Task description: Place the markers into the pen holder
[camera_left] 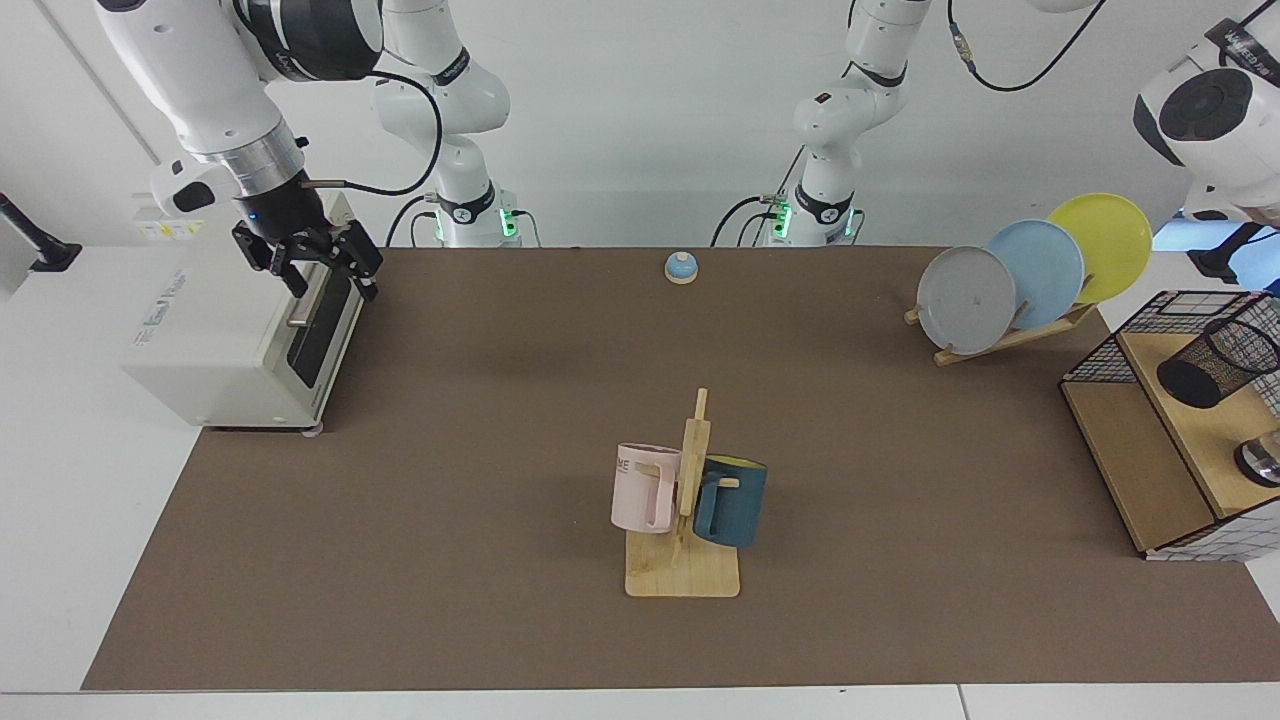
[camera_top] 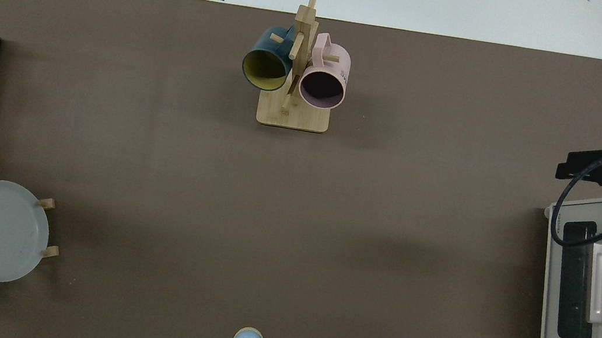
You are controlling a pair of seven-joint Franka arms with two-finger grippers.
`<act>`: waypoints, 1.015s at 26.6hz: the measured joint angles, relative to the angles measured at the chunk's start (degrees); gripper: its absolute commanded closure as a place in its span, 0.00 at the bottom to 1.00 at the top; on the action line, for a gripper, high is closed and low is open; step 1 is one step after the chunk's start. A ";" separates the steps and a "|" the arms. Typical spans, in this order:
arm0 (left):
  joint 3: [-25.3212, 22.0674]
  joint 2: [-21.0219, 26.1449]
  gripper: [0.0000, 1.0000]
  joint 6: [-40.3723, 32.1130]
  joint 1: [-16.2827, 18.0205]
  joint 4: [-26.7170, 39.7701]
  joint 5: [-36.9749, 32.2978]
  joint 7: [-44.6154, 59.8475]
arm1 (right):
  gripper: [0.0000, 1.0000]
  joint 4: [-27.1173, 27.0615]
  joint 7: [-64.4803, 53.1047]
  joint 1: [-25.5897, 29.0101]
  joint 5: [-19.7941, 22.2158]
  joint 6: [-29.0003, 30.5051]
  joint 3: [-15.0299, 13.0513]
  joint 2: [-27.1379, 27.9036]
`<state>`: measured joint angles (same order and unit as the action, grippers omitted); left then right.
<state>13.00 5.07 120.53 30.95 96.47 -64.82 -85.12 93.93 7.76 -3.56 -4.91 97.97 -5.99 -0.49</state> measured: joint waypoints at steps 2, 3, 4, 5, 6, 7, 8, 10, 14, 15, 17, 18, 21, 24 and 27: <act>0.05 -0.01 1.00 0.00 0.00 0.59 0.00 0.00 | 0.00 0.00 0.01 0.00 0.00 0.00 0.00 0.00; 0.06 0.00 1.00 0.00 0.00 0.90 0.00 0.00 | 0.00 0.00 0.01 0.00 0.00 0.00 0.00 0.00; 0.06 -0.01 1.00 0.00 0.00 1.23 0.00 0.00 | 0.00 0.00 0.02 0.02 0.00 0.00 0.00 0.00; 0.07 0.00 1.00 0.01 0.00 1.52 0.00 0.00 | 0.00 0.00 0.02 0.05 0.00 0.00 0.00 0.00; 0.09 -0.01 1.00 0.04 0.00 1.74 0.00 0.00 | 0.00 0.01 0.03 0.11 0.00 0.00 0.00 0.00; 0.13 -0.01 1.00 0.07 0.00 1.93 0.00 0.00 | 0.00 0.02 0.03 0.21 0.00 0.00 0.00 0.00; 0.17 -0.01 1.00 0.12 0.00 2.07 0.00 0.00 | 0.00 0.03 0.03 0.32 0.00 0.00 0.00 0.00; 0.26 -0.01 0.01 0.37 0.00 2.24 0.00 0.00 | 0.00 0.11 0.03 0.58 0.00 0.00 -0.01 0.00; 0.33 -0.02 0.00 1.32 0.00 2.31 1.12 0.00 | 0.00 0.63 0.03 1.03 0.00 0.00 -0.02 -0.01; 0.33 -0.01 0.00 1.40 0.00 2.31 1.40 0.00 | 0.00 0.74 0.03 1.08 0.00 0.00 -0.02 -0.01; 0.32 -0.02 0.00 1.46 0.00 2.31 1.65 0.00 | 0.00 0.82 0.03 1.09 0.00 0.00 -0.02 -0.01; 0.32 -0.02 0.00 1.49 0.00 2.31 1.75 0.00 | 0.00 0.83 0.03 1.09 0.00 0.00 -0.01 -0.01; 0.31 -0.02 0.00 1.54 0.00 2.31 1.86 0.00 | 0.00 0.85 0.03 1.09 0.00 0.00 0.00 -0.03; 0.30 -0.04 0.00 1.58 0.01 2.23 2.14 0.00 | 0.00 0.86 0.03 1.09 0.00 0.00 0.00 -0.06; 0.20 -0.19 0.00 1.56 0.04 1.88 4.90 0.00 | 0.00 0.89 0.03 1.09 0.00 0.00 0.00 -0.11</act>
<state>13.20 4.89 122.09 30.99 98.36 -59.92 -85.12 94.82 7.79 -2.47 -4.91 97.97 -5.99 -0.60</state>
